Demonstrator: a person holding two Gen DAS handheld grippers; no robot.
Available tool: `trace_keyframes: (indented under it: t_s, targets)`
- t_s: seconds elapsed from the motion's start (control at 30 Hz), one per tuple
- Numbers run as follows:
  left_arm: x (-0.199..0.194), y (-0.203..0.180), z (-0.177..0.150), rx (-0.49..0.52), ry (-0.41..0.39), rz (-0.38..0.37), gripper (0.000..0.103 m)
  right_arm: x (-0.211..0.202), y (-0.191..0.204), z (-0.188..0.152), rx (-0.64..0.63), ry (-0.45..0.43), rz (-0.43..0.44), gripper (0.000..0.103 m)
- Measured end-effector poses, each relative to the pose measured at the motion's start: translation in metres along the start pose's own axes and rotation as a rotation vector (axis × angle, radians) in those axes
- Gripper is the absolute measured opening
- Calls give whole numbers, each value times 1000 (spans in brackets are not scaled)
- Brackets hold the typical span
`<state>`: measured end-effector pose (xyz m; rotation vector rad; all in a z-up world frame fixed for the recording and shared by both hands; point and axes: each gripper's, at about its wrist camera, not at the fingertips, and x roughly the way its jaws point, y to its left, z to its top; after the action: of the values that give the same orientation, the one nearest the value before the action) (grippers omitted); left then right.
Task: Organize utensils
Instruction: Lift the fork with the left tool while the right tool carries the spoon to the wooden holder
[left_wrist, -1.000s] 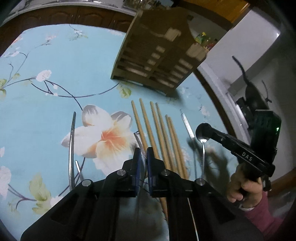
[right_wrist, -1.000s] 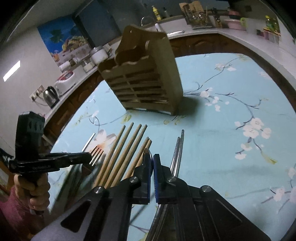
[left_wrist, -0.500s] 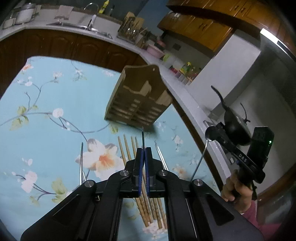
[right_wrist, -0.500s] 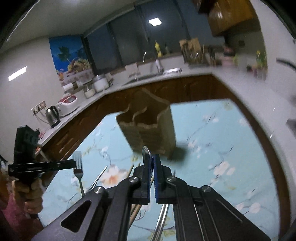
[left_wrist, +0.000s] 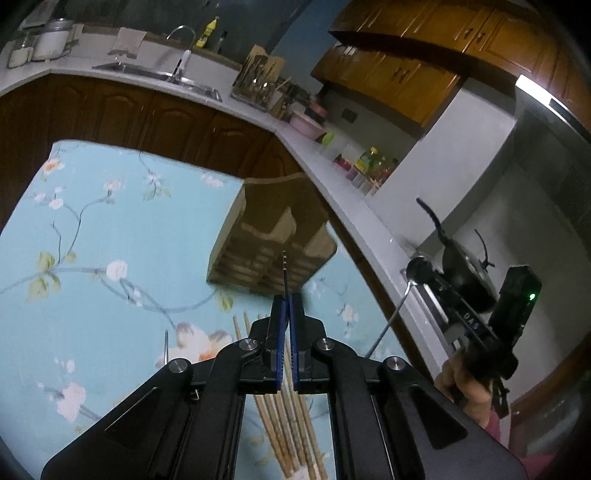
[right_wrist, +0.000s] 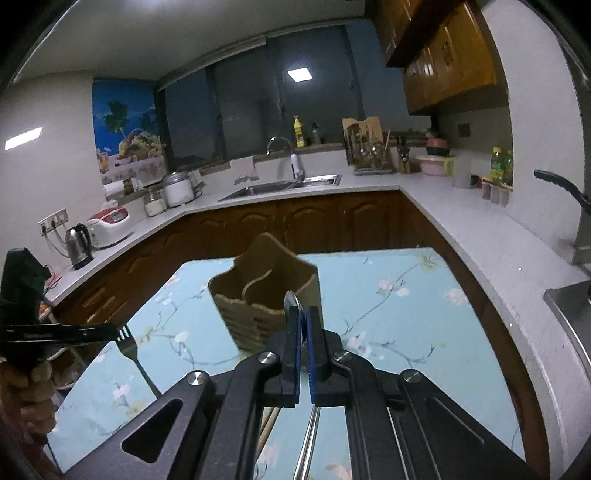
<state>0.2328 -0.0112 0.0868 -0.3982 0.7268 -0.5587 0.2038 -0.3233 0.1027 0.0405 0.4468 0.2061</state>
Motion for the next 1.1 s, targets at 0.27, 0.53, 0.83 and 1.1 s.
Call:
trace_keyframes:
  t_s: [0.27, 0.53, 0.83, 1.1]
  targets:
    - [-1, -9, 62, 8, -108, -67, 2, 15, 9, 46, -44, -147, -89, 3]
    - [29, -7, 122, -25, -197, -126, 2, 50, 15, 83, -80, -276, -214, 3]
    - [89, 28, 125, -97, -218, -94, 2, 98, 29, 59, -156, -252, -268, 3]
    - [117, 54, 98, -127, -179, -43, 3, 119, 29, 29, -168, -173, -237, 3]
